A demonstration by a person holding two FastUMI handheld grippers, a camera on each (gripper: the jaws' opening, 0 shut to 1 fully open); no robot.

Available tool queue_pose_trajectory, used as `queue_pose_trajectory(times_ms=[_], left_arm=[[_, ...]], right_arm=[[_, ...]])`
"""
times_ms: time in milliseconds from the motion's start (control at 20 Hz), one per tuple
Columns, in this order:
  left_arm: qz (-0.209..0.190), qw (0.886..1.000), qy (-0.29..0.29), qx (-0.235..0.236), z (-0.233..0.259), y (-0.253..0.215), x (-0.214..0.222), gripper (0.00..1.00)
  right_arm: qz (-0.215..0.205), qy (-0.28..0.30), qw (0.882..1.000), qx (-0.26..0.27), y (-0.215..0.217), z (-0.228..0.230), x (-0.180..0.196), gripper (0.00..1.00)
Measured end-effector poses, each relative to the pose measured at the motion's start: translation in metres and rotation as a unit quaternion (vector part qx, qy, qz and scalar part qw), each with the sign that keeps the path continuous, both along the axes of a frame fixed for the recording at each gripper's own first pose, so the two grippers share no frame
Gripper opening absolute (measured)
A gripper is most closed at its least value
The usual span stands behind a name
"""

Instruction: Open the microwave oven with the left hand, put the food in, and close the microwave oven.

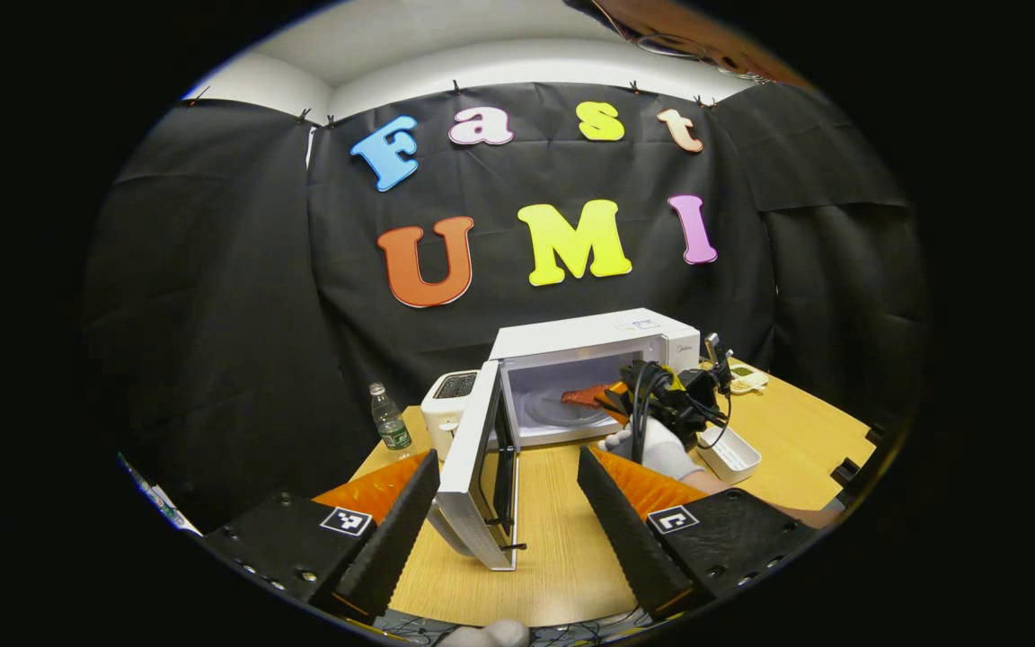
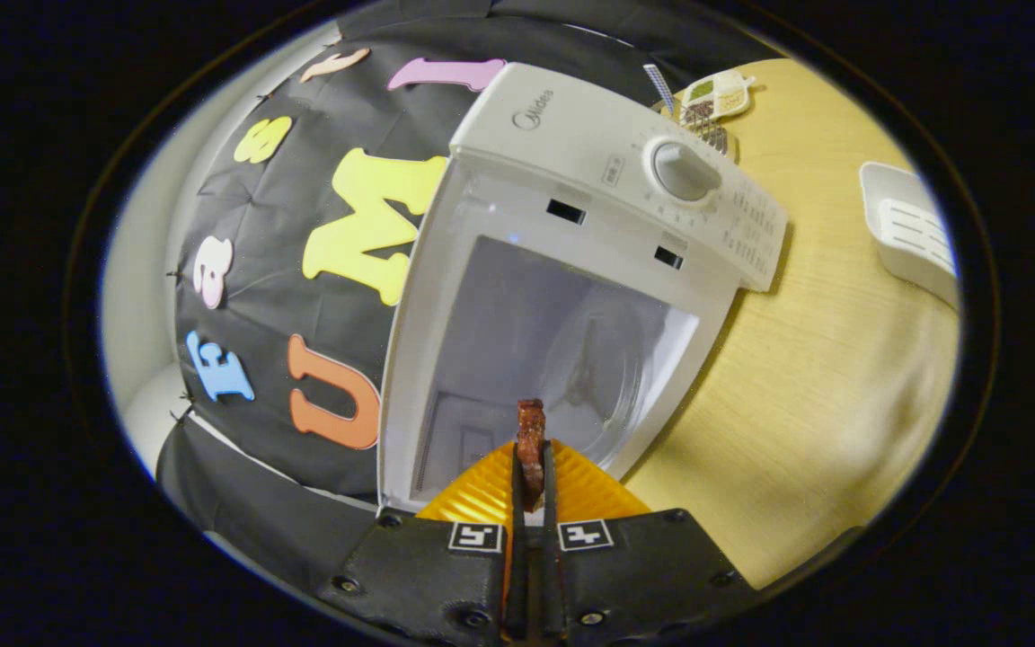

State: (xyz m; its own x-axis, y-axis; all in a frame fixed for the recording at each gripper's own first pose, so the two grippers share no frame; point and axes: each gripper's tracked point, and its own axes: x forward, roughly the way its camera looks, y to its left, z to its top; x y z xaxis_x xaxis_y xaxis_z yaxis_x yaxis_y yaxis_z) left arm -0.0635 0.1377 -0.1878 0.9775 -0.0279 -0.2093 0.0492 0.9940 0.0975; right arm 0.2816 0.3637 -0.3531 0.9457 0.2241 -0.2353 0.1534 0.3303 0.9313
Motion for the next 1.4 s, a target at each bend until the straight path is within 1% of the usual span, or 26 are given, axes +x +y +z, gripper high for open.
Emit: queue_pose_trajectory(times_ms=[150, 300, 350, 400, 450, 500, 550, 600, 650, 700, 750, 900, 950, 1000, 1050, 1150, 1200, 1400], left_arm=[[0.0, 1.0, 0.0, 0.0, -0.001, 0.008, 0.007, 0.95], [0.002, 1.0, -0.005, 0.001, -0.001, 0.013, 0.016, 0.95], [0.004, 1.0, -0.004, 0.001, -0.003, 0.015, 0.018, 0.95], [0.005, 1.0, -0.001, 0.0, -0.006, 0.016, 0.019, 0.95], [0.008, 1.0, -0.001, 0.0, -0.008, 0.018, 0.021, 0.95], [0.012, 1.0, 0.0, 0.0, -0.008, 0.021, 0.022, 0.95], [0.015, 1.0, 0.002, 0.0, -0.009, 0.024, 0.022, 0.95], [0.015, 1.0, 0.003, 0.001, -0.009, 0.025, 0.022, 0.95], [0.017, 1.0, 0.005, 0.003, -0.01, 0.026, 0.023, 0.95], [0.017, 1.0, 0.005, 0.004, -0.011, 0.028, 0.024, 0.95], [0.019, 1.0, 0.003, 0.003, -0.011, 0.028, 0.022, 0.95], [0.023, 1.0, 0.001, 0.003, -0.009, 0.028, 0.022, 0.95], [0.024, 1.0, 0.0, 0.002, -0.009, 0.027, 0.024, 0.95], [0.023, 1.0, 0.001, 0.0, -0.011, 0.026, 0.024, 0.95], [0.023, 1.0, 0.001, 0.001, -0.012, 0.025, 0.025, 0.95], [0.021, 1.0, -0.002, 0.001, -0.01, 0.022, 0.027, 0.95], [0.021, 1.0, -0.007, 0.002, -0.007, 0.019, 0.028, 0.95], [0.022, 1.0, -0.02, 0.004, 0.003, 0.019, 0.031, 0.95]], right_arm=[[-0.017, 0.009, 1.0, 0.009, 0.012, -0.014, 0.031, 0.1], [-0.047, 0.023, 0.998, -0.035, 0.011, -0.037, 0.05, 0.1], [-0.05, 0.021, 0.998, -0.035, 0.015, -0.043, 0.057, 0.1], [-0.041, 0.016, 0.999, -0.031, 0.026, -0.046, 0.062, 0.0], [-0.032, 0.011, 0.999, -0.042, 0.033, -0.047, 0.066, 0.0], [-0.033, 0.008, 0.997, -0.063, 0.036, -0.047, 0.071, 0.0], [-0.03, 0.004, 0.995, -0.098, 0.037, -0.047, 0.072, 0.1], [-0.025, 0.003, 0.991, -0.131, 0.039, -0.046, 0.073, 0.02], [-0.023, 0.007, 0.986, -0.163, 0.038, -0.048, 0.073, 0.12], [-0.022, 0.005, 0.983, -0.181, 0.038, -0.046, 0.074, 0.16], [-0.025, 0.012, 0.98, -0.199, 0.033, -0.049, 0.074, 0.07], [-0.031, 0.033, 0.971, -0.237, 0.018, -0.06, 0.071, 0.14], [-0.027, 0.034, 0.968, -0.248, 0.014, -0.062, 0.071, 0.19], [-0.026, 0.024, 0.967, -0.253, 0.014, -0.057, 0.072, 0.36], [-0.025, 0.018, 0.962, -0.27, 0.009, -0.051, 0.071, 0.44], [-0.022, 0.002, 0.95, -0.311, 0.002, -0.035, 0.07, 0.74], [-0.016, -0.008, 0.949, -0.316, 0.005, -0.028, 0.071, 0.89], [0.007, -0.021, 0.939, -0.344, 0.006, -0.008, 0.052, 0.89]])
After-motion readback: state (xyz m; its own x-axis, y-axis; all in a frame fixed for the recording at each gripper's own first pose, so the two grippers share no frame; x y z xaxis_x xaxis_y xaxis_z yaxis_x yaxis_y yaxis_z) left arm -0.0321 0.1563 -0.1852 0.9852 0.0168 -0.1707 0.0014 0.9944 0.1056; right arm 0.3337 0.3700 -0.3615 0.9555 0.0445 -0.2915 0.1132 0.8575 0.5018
